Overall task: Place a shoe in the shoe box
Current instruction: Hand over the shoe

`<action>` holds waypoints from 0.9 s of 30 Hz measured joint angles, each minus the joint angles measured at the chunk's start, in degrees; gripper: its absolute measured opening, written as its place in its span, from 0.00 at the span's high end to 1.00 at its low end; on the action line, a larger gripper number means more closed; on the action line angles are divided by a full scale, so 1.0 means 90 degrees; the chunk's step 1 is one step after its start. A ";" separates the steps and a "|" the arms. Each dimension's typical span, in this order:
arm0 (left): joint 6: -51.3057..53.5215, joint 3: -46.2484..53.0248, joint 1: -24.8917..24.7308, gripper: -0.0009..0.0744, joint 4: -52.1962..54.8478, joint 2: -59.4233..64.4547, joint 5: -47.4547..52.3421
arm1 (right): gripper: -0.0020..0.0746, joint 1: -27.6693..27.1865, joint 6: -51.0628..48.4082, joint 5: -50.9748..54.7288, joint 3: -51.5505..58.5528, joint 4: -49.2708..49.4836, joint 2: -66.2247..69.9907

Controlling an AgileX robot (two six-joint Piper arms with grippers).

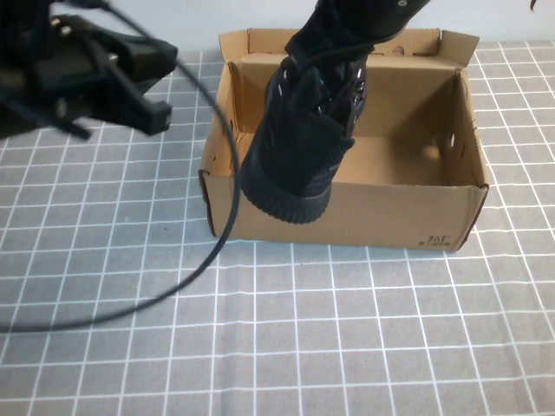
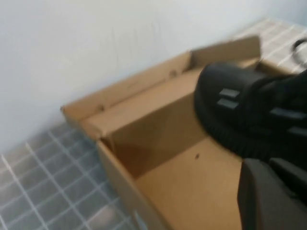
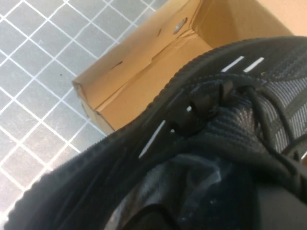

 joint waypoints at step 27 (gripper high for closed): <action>-0.7059 -0.2072 -0.3131 0.99 0.7345 0.1133 0.3850 | 0.98 -0.0205 0.0140 0.0012 -0.0024 0.0017 -0.0001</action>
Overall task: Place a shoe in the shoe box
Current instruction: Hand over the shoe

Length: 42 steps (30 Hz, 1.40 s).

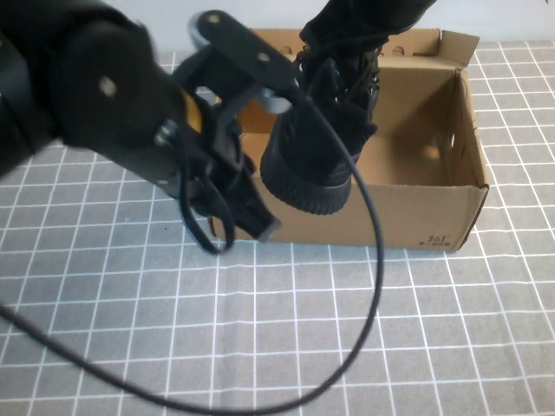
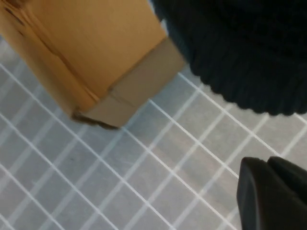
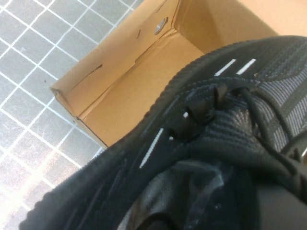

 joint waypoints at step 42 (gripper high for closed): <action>0.0846 0.4251 -0.0363 0.10 -0.1845 -0.0537 -1.0482 | 0.98 -0.0458 0.0310 0.0000 -0.0016 0.0787 0.0111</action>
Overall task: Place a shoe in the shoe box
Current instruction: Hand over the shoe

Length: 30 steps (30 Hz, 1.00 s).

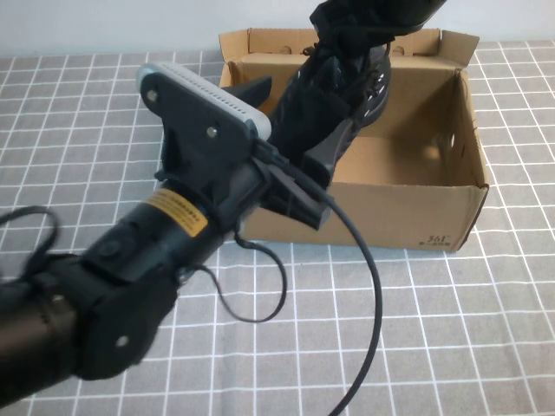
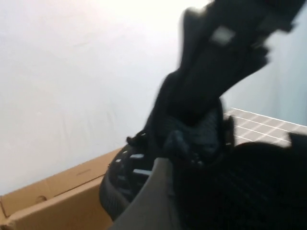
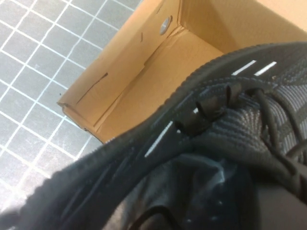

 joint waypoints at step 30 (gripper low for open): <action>-0.0599 -0.0150 0.0009 0.10 0.0015 0.1079 -0.0391 | 0.98 -0.0042 -0.0080 0.0014 0.0000 0.0147 0.0012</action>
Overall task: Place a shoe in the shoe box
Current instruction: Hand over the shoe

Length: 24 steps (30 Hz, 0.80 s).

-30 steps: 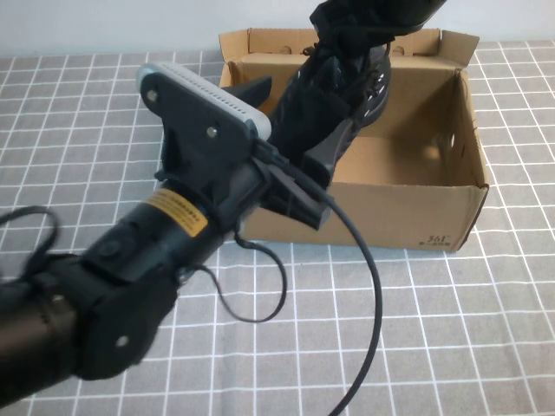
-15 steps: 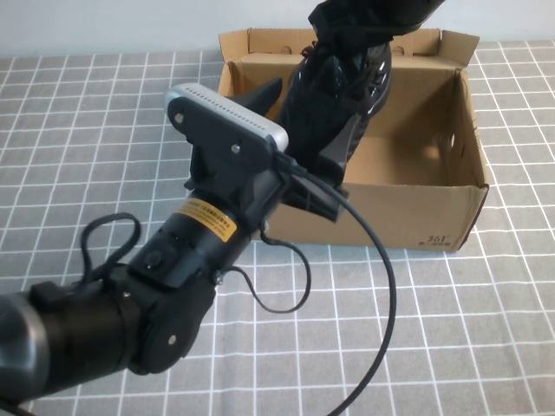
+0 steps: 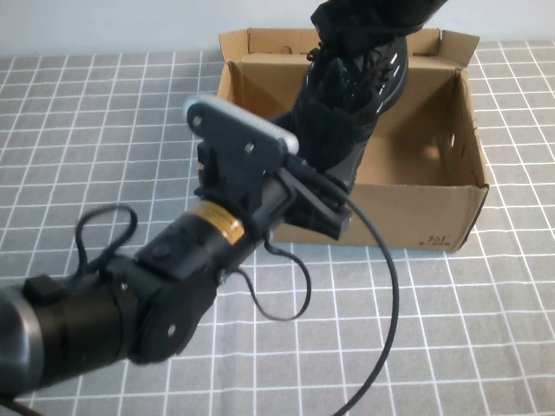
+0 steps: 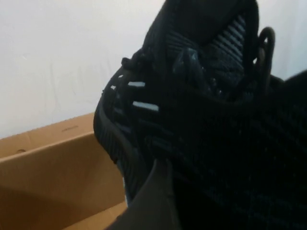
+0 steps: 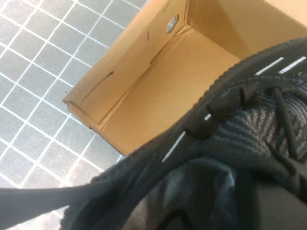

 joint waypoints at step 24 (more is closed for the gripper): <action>0.1344 -0.1064 0.0386 0.35 -0.0726 0.0401 0.1148 | 0.98 -0.0011 0.0088 -0.0012 0.0000 0.0015 0.0000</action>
